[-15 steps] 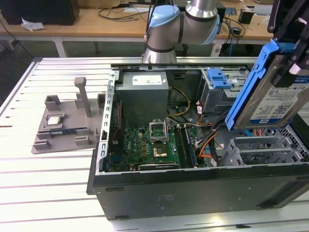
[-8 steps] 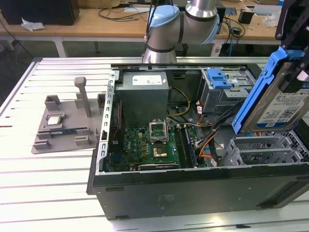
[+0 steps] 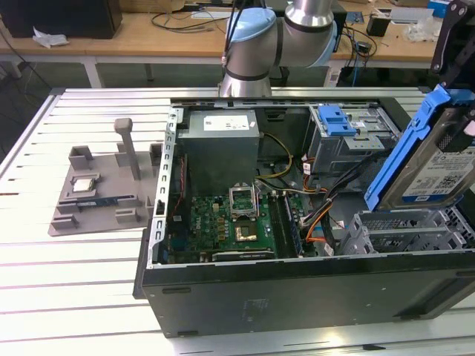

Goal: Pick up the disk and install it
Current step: 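Pick up the disk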

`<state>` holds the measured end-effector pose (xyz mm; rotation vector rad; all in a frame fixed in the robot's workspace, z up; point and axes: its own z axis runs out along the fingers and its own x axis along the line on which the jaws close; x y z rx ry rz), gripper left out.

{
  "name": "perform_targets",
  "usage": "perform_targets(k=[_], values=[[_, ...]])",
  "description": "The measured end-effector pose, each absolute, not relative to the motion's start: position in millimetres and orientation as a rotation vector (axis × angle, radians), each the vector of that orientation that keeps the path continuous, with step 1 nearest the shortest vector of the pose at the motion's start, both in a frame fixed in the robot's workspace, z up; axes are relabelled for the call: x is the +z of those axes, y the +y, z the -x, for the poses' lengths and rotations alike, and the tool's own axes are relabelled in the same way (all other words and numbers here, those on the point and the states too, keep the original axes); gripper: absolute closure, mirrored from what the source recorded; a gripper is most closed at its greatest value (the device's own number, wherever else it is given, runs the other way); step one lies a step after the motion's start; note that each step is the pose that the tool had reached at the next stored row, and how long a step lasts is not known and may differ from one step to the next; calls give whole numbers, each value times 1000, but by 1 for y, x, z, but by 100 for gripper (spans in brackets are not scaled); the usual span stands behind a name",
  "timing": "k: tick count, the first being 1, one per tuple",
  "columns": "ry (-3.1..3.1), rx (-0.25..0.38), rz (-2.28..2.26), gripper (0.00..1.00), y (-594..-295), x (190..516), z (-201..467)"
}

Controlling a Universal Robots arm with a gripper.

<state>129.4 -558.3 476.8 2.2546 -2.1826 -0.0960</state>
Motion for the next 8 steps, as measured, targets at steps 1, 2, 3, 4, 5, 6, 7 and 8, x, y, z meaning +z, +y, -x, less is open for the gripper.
perform_targets(k=[1, 2, 3, 4, 5, 6, 7, 8], values=[[-2183, -96, -2254, 63, -558, 475, -131], [-2182, -96, -2254, 63, -558, 474, -132], [-2182, -95, -2254, 63, -558, 473, -133], [-2182, -95, -2254, 63, -558, 473, -134], [-2182, -95, -2254, 63, -558, 471, -135], [-2182, -95, -2254, 63, -558, 471, -136], [-2182, -95, -2254, 63, -558, 471, -136], [-2182, -95, -2254, 63, -558, 471, -136]])
